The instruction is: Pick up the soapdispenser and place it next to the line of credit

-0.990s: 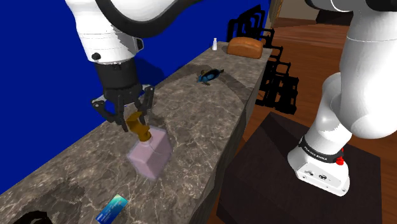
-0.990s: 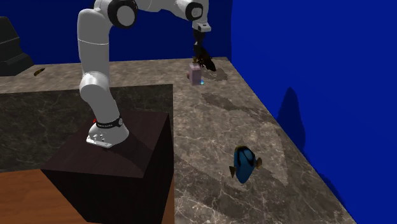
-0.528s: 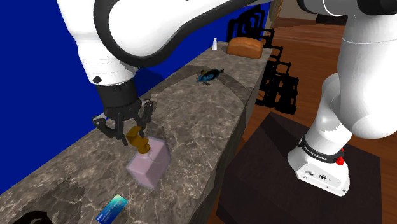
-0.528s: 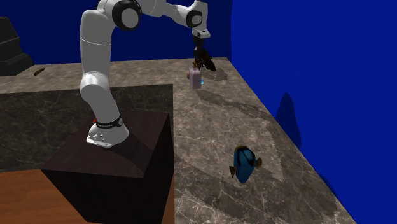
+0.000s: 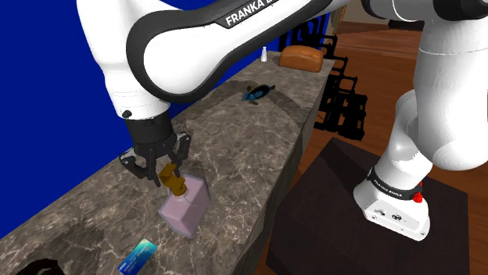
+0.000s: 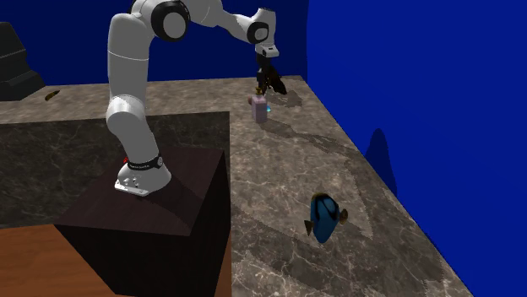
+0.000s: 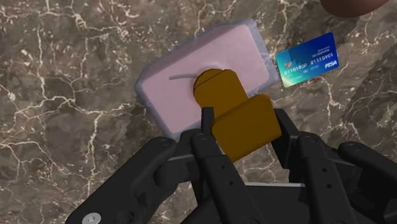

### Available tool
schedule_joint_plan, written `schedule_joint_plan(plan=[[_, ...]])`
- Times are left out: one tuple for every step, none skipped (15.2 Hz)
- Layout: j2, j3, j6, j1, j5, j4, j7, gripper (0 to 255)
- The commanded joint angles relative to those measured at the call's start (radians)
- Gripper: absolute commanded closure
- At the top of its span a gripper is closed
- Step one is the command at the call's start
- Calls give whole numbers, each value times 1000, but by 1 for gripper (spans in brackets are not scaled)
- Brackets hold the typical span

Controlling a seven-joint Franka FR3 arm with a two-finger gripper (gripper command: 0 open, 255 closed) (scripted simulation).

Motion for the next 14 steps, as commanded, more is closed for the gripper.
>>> schedule_joint_plan(plan=[[0,0,1,0,0,0,0,255],[0,0,1,0,0,0,0,255],[0,0,1,0,0,0,0,255],[0,0,1,0,0,0,0,255],[0,0,1,0,0,0,0,0],[0,0,1,0,0,0,0,0],[0,0,1,0,0,0,0,0],[0,0,1,0,0,0,0,0],[0,0,1,0,0,0,0,0],[0,0,1,0,0,0,0,0],[-9,1,-30,-2,3,22,-2,0],[-17,1,-60,-4,6,45,-4,0],[-23,2,-91,-6,9,70,-5,0],[-27,2,-116,-7,10,91,-6,0]])
